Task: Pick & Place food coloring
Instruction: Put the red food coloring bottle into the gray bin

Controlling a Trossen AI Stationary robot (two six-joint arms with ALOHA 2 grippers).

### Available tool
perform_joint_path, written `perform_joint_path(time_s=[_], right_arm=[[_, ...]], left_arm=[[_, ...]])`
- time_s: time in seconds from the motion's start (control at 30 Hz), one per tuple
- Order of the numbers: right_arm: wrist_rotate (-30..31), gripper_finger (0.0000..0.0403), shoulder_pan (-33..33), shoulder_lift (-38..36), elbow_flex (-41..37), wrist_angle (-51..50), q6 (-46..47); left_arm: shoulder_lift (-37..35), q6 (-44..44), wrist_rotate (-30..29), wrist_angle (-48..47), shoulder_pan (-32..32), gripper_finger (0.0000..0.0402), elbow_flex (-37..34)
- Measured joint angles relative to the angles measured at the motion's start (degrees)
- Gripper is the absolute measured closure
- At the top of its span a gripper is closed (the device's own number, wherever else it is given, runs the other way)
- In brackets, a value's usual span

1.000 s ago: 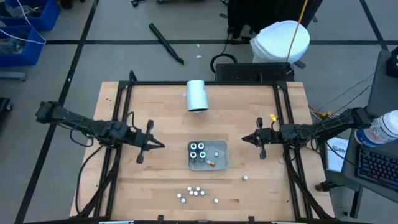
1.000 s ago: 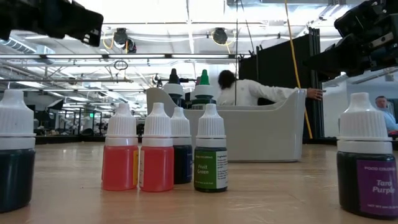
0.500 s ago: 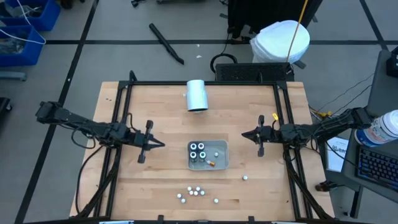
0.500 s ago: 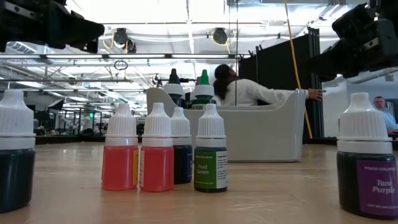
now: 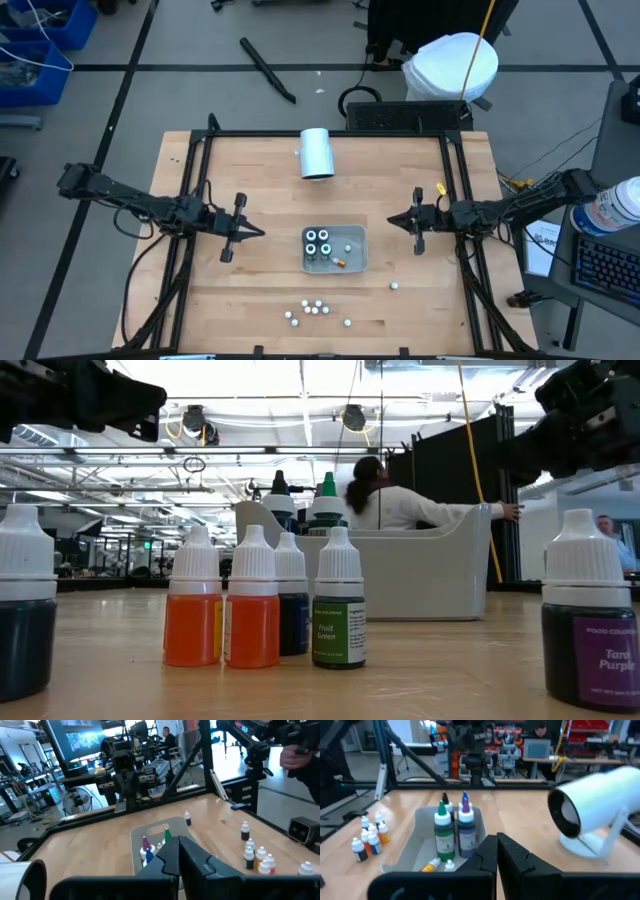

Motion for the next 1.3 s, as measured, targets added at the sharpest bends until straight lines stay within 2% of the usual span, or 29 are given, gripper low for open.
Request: perform_joint_path(time_s=[0.17, 0.33, 0.43, 0.5, 0.57, 0.73, 0.9, 1.07, 1.3], right_arm=[[0.01, 0.0403, 2.60, 3.66, 0.81, 5.08, -2.00], [0.59, 0.0403, 8.17, 9.60, 10.23, -0.77, -2.73], [6.63, 0.0403, 12.55, 16.02, 17.87, -7.49, -4.02], [11.85, 0.0403, 14.56, 20.20, 23.90, -15.35, -4.07], [15.04, 0.0403, 15.81, 24.18, 30.66, -25.94, -0.84], [17.98, 0.0403, 18.25, 33.80, 47.77, -50.39, 12.62], [17.71, 0.0403, 20.43, 41.42, 60.78, -68.13, 21.65], [12.59, 0.0399, 23.49, 45.93, 67.89, -78.20, 32.14], [11.99, 0.0399, 31.25, 50.74, 68.94, -80.02, 38.60]], left_arm=[[0.00, -0.62, -0.19, -0.74, 0.00, 0.0394, 0.00], [0.04, -0.68, -0.19, -1.79, 0.00, 0.0394, 0.00], [0.04, -0.69, -0.21, -1.81, 0.00, 0.0378, 0.00], [0.04, -1.37, -0.21, -1.79, 0.00, 0.0368, 0.00], [0.04, -1.89, -0.23, -1.79, 0.00, 0.0361, 0.00], [0.04, -3.44, -0.24, -1.93, 0.00, 0.0356, 0.00], [0.07, -3.64, -0.25, -3.21, 0.00, 0.0355, 0.02], [0.07, -7.80, -0.63, -5.09, 0.00, 0.0355, 0.04], [0.07, -8.86, -5.54, -5.75, 0.00, 0.0355, 0.04]])
